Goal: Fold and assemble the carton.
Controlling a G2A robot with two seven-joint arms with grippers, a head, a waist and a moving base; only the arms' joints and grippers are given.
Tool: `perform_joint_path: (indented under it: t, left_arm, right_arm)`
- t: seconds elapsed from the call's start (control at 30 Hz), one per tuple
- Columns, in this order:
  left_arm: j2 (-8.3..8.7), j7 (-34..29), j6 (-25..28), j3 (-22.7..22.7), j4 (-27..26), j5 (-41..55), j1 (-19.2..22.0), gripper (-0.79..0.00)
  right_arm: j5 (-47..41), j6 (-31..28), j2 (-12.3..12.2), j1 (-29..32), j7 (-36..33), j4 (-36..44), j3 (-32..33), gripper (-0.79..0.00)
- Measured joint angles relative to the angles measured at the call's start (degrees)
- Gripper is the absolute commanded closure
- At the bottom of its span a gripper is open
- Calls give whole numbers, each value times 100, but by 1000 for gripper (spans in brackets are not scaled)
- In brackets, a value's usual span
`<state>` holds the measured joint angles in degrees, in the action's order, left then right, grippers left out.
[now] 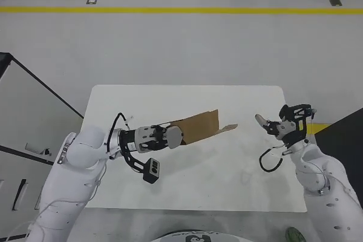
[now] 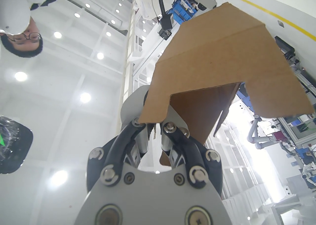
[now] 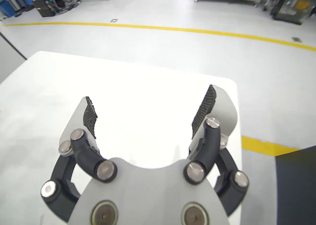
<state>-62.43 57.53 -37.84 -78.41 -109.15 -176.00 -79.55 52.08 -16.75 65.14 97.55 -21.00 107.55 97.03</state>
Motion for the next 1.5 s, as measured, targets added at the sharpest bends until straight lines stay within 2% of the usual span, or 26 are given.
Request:
perform_joint_path:
  t: [0.07, 0.17, 0.23, 0.37, 0.43, 0.53, 0.67, 0.87, 1.0, 1.2, 1.33, 1.5]
  left_arm:
    - [25, 134, -141, -3, 65, 0, 37, 0]
    - [45, 182, -270, 2, 182, 0, 80, 0]
    - [47, 184, -274, -2, 195, 0, 89, 0]
    - [47, 179, -267, -3, 189, 0, 87, 0]
    - [51, 162, -294, 12, 175, 0, 88, 0]
    - [87, 301, -528, 10, 228, 0, 168, 0]
    - [232, 328, -566, 73, 169, 0, 352, 0]
    - [548, 217, -675, 317, 117, 0, 613, 0]
    - [708, 165, -728, 446, 180, 0, 739, 0]
    - [704, 147, -711, 457, 171, 20, 725, 0]
    - [697, -7, -707, 599, 173, 495, 683, 0]
    - [707, 21, -875, 752, 331, 546, 744, 0]
  right_arm:
    - [-758, -139, -26, -71, -803, 52, 104, -785]
    - [-2033, 37, -46, -180, -1769, 81, 293, -785]
    - [-2403, 57, -47, -186, -1919, 85, 300, -785]
    - [-2041, 50, -45, -182, -1765, 83, 290, -785]
    - [-2138, 118, -30, -184, -1752, 26, 241, -785]
    - [-3177, 363, -47, -391, -2325, -104, 270, -785]
    - [-4986, 1000, -110, -876, -3751, -402, 372, -785]
    - [-6132, 1888, -194, -1514, -5054, -915, 277, -785]
    - [-6647, 2248, -203, -1724, -5291, -1143, 172, -785]
    - [-6595, 2242, -200, -1709, -5273, -1143, 167, -785]
    - [-6981, 2443, -187, -1697, -5200, -1177, 2, -785]
    - [-7759, 2942, -176, -1922, -5352, -1393, -251, -785]
